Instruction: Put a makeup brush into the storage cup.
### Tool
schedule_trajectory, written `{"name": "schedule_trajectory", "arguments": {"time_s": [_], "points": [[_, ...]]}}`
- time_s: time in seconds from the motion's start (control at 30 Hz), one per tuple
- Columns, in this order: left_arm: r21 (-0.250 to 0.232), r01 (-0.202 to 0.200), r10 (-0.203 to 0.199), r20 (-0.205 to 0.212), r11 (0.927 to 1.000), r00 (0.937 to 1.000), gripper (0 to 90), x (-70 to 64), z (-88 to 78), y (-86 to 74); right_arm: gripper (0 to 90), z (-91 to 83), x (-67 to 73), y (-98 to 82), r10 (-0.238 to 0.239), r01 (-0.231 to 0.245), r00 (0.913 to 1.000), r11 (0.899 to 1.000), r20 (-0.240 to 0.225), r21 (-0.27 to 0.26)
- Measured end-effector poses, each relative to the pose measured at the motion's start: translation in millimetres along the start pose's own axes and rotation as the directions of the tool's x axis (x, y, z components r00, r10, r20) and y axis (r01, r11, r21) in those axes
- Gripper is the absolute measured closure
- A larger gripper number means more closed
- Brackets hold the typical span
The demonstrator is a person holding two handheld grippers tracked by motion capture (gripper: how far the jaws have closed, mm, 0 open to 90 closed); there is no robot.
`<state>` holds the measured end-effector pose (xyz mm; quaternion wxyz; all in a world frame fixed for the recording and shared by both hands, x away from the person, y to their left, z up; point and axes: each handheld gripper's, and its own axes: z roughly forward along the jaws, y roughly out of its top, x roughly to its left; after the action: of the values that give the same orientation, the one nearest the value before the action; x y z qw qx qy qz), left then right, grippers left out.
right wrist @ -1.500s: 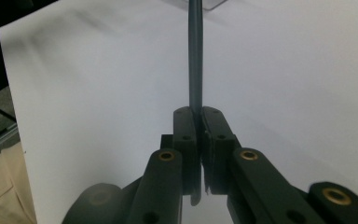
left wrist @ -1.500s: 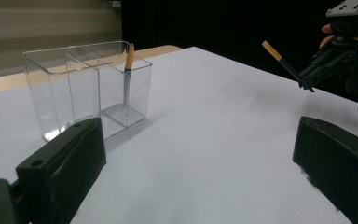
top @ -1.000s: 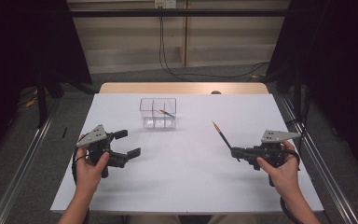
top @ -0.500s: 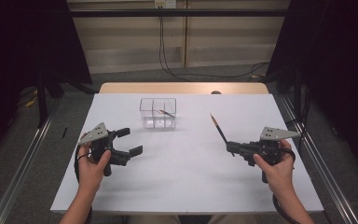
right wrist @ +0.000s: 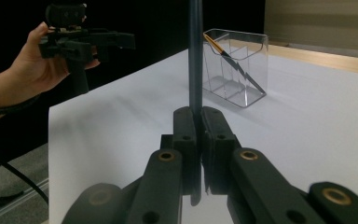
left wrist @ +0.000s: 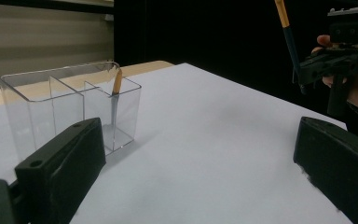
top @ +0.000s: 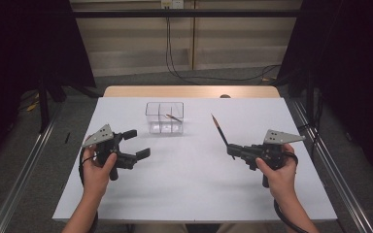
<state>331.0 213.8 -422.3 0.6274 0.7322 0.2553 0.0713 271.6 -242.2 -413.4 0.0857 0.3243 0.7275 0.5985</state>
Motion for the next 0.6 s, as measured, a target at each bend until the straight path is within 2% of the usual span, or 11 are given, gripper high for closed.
{"name": "schedule_trajectory", "arguments": {"time_s": [0.4,0.6], "points": [[-0.008,-0.007,0.007,0.034,0.9999,0.9994,2.0,-1.7,17.1,12.1,85.5,14.6,6.8,6.5,-0.015,0.014,0.9992,0.999,-0.036,-0.036],[-0.002,-0.006,0.007,0.045,1.0000,0.9990,2.0,-2.7,24.3,10.2,85.5,20.2,9.8,7.9,-0.016,0.014,0.9987,0.999,-0.049,-0.048]]}}
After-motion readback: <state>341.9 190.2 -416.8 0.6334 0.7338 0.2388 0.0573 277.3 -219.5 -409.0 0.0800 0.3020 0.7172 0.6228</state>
